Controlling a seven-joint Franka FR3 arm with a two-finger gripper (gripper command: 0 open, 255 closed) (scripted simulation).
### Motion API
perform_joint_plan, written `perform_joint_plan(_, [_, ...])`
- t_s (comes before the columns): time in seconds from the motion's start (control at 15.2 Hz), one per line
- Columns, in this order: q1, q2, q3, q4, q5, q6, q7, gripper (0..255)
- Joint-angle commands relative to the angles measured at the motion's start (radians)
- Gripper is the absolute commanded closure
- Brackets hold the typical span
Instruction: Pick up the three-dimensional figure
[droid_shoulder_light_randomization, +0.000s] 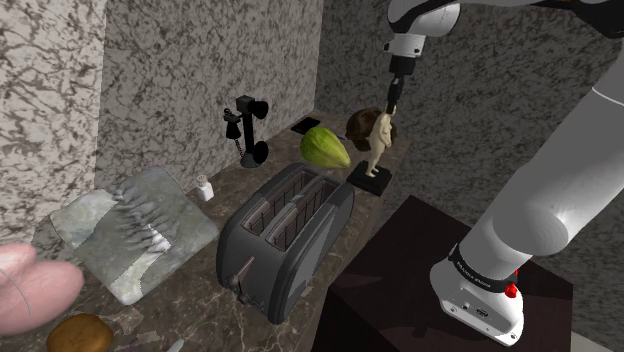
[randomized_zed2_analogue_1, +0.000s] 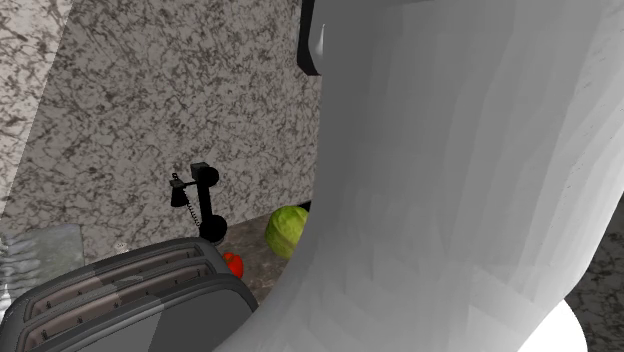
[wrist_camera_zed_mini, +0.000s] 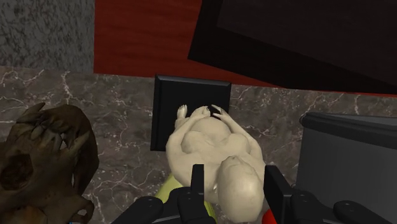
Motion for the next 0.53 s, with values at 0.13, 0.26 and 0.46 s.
perform_joint_plan(0.13, [0.001, -0.014, 0.002, 0.037, -0.006, -0.048, 0.008, 255])
perform_joint_plan(0.26, [0.001, -0.02, 0.003, 0.058, -0.009, -0.075, 0.012, 255])
perform_joint_plan(0.46, [0.002, -0.028, 0.004, 0.091, -0.013, -0.114, 0.017, 255])
